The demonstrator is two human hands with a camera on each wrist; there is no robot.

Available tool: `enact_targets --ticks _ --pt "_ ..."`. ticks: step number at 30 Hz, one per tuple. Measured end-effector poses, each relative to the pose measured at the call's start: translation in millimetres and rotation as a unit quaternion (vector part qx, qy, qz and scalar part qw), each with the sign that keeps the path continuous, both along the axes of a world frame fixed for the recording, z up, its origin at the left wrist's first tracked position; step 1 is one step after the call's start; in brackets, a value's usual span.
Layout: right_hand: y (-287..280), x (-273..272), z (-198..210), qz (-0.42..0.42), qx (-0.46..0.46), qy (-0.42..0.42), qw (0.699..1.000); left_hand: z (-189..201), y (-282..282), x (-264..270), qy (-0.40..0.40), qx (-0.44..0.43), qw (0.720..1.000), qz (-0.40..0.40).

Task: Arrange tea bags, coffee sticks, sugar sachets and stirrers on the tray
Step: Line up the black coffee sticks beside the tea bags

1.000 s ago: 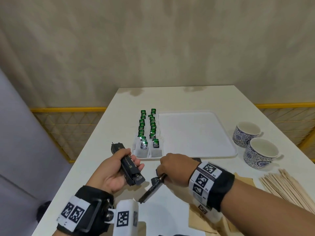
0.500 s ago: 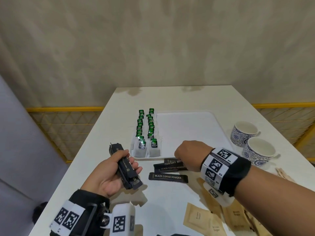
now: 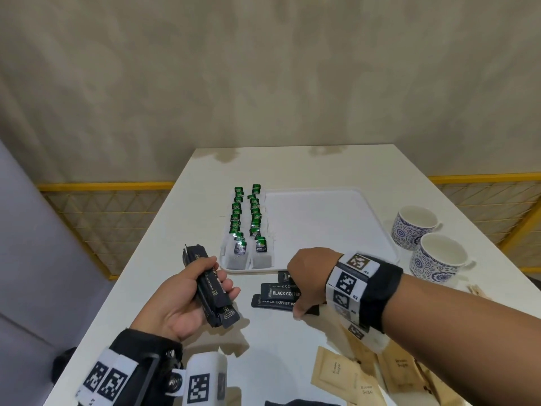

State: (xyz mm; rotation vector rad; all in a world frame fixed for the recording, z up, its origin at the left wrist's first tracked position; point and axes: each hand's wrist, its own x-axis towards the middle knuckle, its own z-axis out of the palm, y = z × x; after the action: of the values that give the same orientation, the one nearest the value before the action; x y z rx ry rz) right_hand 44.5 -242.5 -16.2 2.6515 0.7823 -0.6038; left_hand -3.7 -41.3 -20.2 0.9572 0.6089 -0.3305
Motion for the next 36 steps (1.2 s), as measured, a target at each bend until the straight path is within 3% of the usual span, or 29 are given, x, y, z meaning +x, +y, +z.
enact_targets --ticks 6,12,17,26,31,34,36 --pt "7.9 7.1 -16.1 -0.008 0.017 -0.025 1.0 -1.5 1.3 0.0 0.003 -0.001 1.0 0.0" --pt "16.9 13.8 -23.8 0.01 -0.033 0.015 0.999 -3.9 1.8 0.8 0.005 0.004 1.0 0.002" --pt "8.9 15.2 -33.8 -0.016 0.031 0.024 0.999 -3.9 0.8 1.6 0.006 0.005 1.0 -0.007" --pt "6.5 10.8 -46.7 -0.019 0.026 -0.03 0.999 -7.3 -6.8 5.3 0.006 0.01 1.0 -0.023" --pt "1.3 13.3 -32.9 -0.062 0.056 0.007 0.997 -13.6 -11.5 8.3 0.018 0.025 0.999 -0.033" --pt "-0.9 7.2 -7.2 -0.087 0.115 0.048 0.988 -18.0 -16.0 11.8 0.019 0.032 0.998 -0.049" --pt "-2.4 4.9 14.2 -0.14 0.235 0.122 0.954 -19.0 -22.6 14.6 0.003 0.033 0.998 -0.059"
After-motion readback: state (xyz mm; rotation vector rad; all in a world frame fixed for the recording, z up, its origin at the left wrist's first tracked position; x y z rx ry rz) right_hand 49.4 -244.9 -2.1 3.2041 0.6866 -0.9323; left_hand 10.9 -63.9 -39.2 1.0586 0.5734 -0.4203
